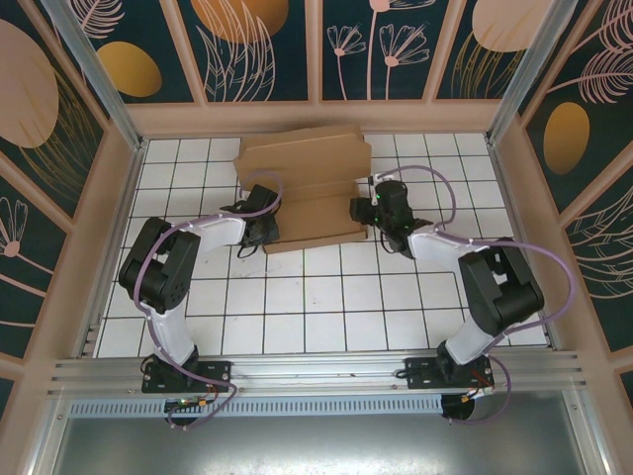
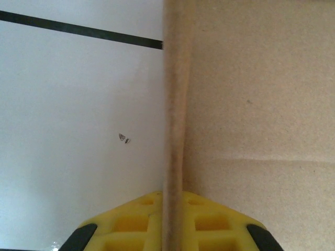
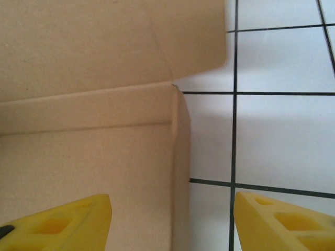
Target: Fold the paper box
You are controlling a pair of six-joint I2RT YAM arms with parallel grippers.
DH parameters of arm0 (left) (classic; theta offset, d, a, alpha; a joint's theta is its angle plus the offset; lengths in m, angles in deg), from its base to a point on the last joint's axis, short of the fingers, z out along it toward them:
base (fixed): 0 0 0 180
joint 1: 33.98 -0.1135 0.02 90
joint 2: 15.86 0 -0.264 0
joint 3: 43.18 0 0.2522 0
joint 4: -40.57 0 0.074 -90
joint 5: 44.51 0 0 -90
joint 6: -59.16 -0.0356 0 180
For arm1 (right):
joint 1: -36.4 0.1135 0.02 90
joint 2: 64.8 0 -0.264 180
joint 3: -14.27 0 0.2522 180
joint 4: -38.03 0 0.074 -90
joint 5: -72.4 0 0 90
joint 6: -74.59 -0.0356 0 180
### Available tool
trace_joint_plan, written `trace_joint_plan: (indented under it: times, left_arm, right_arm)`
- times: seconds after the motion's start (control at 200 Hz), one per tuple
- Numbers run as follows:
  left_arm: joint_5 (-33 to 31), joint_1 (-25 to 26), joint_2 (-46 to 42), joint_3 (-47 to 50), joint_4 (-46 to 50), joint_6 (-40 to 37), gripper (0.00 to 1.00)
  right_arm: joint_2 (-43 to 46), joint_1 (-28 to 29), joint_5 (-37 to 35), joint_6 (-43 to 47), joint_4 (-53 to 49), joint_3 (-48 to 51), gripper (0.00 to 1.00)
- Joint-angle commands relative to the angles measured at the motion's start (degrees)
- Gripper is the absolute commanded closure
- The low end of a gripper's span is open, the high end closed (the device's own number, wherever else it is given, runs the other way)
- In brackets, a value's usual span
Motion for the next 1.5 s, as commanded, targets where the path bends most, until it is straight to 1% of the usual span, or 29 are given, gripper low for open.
trace_joint_plan:
  times: [0.0,0.1,0.245,0.325,0.405,0.475,0.656,0.811,0.916,1.011,1.071,1.221,1.441,1.496]
  left_arm:
    - [0.1,-0.3,0.5,-0.2,-0.4,-0.3,1.00]
    - [-0.2,-0.4,0.3,0.4,-0.7,-1.0,1.00]
    - [-0.7,-0.2,-0.2,1.0,-0.7,-1.4,1.00]
    - [-1.0,-0.2,-0.3,1.1,-0.7,-2.1,1.00]
    - [-1.8,-0.3,-0.2,1.0,-0.3,-2.5,1.00]
    - [-1.8,-0.2,-0.2,0.9,-0.3,-2.8,1.00]
    - [-1.9,-0.3,0.3,0.6,-0.1,-3.7,1.00]
    - [-1.9,-0.2,0.4,0.2,0.0,-3.8,1.00]
    - [-1.8,-0.3,0.9,-0.2,0.3,-3.8,1.00]
    - [-1.7,-0.3,1.0,-0.5,0.4,-3.8,1.00]
    - [-1.7,-0.3,1.0,-0.6,0.3,-3.8,1.00]
    - [-1.6,-0.3,1.4,-1.1,0.3,-4.1,1.00]
    - [-1.7,-0.2,1.3,-1.0,0.6,-4.4,1.00]
    - [-1.6,-0.3,1.1,-0.9,0.6,-4.5,1.00]
  right_arm:
    - [-4.4,2.1,-6.2,1.2,-9.8,-6.7,0.38]
    - [-8.3,2.1,-5.4,0.9,-15.1,-11.1,0.40]
    - [-12.3,1.1,-3.5,0.2,-21.8,-16.7,0.46]
    - [-14.6,0.7,-2.6,0.4,-25.1,-19.5,0.51]
    - [-16.2,0.4,-2.2,0.4,-26.8,-21.3,0.58]
    - [-16.9,0.2,-1.8,0.0,-27.4,-22.4,0.62]
    - [-19.5,-0.1,-0.3,-0.3,-29.9,-25.3,0.66]
    - [-21.4,0.0,-0.7,-0.1,-31.5,-26.8,0.71]
    - [-22.3,0.0,-1.6,0.1,-32.8,-27.4,0.71]
    - [-22.6,0.1,-1.7,0.4,-33.8,-27.8,0.66]
    - [-22.7,0.0,-1.8,0.5,-34.0,-27.8,0.66]
    - [-23.8,0.1,-3.0,-0.4,-34.2,-28.2,0.75]
    - [-25.5,0.0,-4.4,-3.8,-32.6,-29.5,0.76]
    - [-25.9,0.2,-4.8,-4.3,-32.8,-29.7,0.82]
